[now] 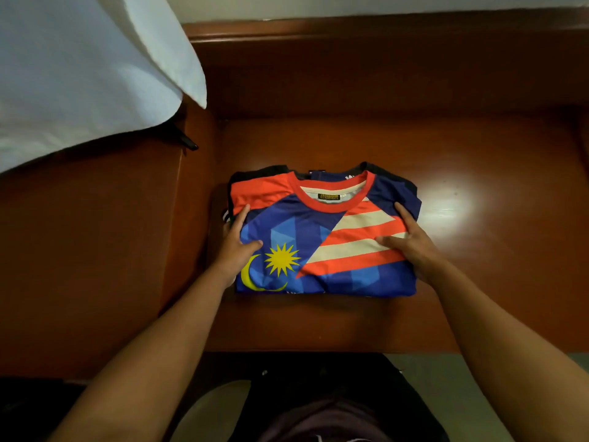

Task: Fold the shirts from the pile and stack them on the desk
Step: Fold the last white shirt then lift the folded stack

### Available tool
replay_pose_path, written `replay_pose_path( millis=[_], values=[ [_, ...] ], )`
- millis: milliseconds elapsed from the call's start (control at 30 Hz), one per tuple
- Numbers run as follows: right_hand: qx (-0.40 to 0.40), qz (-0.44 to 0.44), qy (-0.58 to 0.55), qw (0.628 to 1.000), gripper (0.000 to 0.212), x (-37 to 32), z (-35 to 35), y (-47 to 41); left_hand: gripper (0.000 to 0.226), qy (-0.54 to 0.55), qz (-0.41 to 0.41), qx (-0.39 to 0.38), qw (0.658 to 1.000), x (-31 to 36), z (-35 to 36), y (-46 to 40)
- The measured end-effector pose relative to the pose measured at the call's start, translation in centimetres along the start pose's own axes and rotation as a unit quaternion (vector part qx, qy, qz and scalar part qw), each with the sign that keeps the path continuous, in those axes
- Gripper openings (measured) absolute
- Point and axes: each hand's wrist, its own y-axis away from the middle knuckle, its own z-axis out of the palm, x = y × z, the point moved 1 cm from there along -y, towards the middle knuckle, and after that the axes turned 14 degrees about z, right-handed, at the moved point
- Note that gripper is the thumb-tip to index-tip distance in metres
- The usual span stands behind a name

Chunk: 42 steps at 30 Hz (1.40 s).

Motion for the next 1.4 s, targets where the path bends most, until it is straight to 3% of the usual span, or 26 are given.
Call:
replay_pose_path(
  millis=[300,500,633,933,1400],
  values=[
    [-0.023,-0.024,-0.014,0.999,0.092,0.2,0.7,1.4,0.078,0.224,-0.084,0.004,0.971,0.9,-0.1,0.7],
    [-0.026,-0.013,-0.008,1.0,0.092,-0.2,1.2,1.9,0.081,0.129,-0.036,0.015,0.991,1.3,0.3,1.5],
    [-0.008,-0.014,0.005,1.0,0.089,-0.1,1.3,1.8,0.09,0.061,0.002,0.076,0.995,0.6,0.9,1.7],
    [0.042,-0.058,0.041,0.997,0.081,-0.6,1.9,2.8,0.073,0.146,-0.056,0.069,0.985,2.5,1.3,2.1],
    [0.104,-0.099,0.035,0.989,0.077,-2.1,-0.1,6.5,0.067,0.167,-0.003,0.069,0.983,6.0,-0.2,0.9]
  ],
)
